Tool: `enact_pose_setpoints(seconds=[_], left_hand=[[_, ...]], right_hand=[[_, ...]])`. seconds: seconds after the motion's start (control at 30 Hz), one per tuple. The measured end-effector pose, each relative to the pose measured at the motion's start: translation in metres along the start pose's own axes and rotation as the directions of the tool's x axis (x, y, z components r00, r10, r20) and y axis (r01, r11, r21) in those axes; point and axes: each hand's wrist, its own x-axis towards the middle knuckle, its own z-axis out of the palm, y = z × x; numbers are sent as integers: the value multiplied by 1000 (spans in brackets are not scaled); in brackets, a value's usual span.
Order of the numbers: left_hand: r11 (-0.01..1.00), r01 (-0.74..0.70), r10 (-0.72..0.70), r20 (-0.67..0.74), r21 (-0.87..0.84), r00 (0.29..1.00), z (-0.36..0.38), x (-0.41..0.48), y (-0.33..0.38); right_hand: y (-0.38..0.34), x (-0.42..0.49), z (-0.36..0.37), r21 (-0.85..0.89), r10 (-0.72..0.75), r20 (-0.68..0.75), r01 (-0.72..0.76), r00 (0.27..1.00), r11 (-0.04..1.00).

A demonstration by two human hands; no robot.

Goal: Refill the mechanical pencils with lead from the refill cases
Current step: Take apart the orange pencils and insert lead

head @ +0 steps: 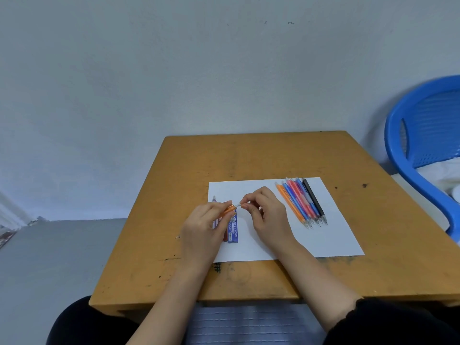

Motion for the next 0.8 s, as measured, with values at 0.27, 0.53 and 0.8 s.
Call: enact_pose_setpoints(seconds=[0.27,0.53,0.8], left_hand=[[999,-23,23,19,35,1000,1,-1,-1],[999,-36,36,21,-22,999,1,-2,1],[1000,-21,21,22,-4,1000,-2,-2,2]], right_hand=[[0,-2,-2,-74,-114,-14,113,993,991],[0,-2,-5,13,-57,27,57,998,998],[-4,-1,-8,112,-6,1,6,1000,994]])
